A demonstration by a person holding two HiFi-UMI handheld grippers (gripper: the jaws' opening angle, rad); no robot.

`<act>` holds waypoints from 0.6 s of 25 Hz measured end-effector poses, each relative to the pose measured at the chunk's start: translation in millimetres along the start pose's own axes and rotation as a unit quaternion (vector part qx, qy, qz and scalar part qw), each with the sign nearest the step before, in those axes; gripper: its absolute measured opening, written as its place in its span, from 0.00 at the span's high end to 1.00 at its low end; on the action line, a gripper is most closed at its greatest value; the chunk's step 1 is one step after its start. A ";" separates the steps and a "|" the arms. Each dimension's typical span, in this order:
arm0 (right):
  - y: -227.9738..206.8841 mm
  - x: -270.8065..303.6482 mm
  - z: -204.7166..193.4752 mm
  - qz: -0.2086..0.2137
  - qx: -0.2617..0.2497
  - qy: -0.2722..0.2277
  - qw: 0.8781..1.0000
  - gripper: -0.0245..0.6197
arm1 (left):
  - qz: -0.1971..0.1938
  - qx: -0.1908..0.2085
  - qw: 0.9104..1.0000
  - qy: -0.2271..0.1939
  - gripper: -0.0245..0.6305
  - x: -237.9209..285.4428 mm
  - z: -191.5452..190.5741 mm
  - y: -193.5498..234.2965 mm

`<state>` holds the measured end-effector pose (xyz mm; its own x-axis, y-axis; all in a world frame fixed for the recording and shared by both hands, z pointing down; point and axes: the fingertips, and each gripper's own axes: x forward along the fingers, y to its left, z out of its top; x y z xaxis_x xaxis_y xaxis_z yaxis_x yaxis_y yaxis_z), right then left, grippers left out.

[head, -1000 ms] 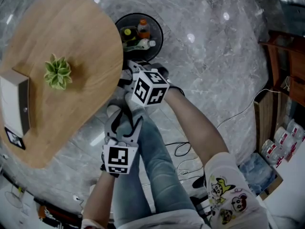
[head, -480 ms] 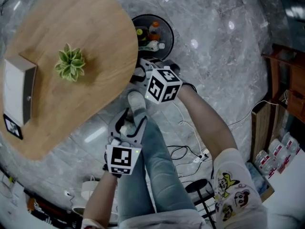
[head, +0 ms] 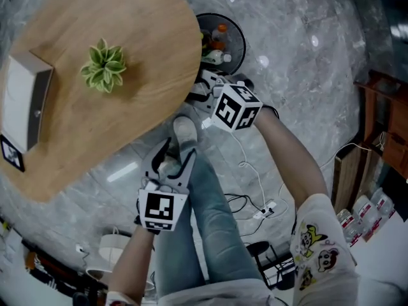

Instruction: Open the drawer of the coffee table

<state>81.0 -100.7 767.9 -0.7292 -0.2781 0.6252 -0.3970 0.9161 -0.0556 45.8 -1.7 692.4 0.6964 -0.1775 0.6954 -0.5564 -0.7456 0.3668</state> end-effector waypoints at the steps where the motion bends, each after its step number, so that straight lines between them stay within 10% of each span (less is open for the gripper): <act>1: 2.8 -1.2 -0.6 0.003 0.000 0.000 1.000 0.83 | -0.001 0.000 1.000 -0.002 0.60 -0.5 0.6 -1.5; 15: 46.9 -17.5 -9.9 0.029 -0.033 0.027 0.999 0.84 | -0.008 -0.001 1.000 -0.009 0.60 -7.3 -6.8 -21.4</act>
<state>80.7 -50.0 762.1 -0.7184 -0.2097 0.6633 -0.3163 0.9477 -0.0431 49.6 20.0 683.7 0.7137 -0.1771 0.6776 -0.5458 -0.7470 0.3796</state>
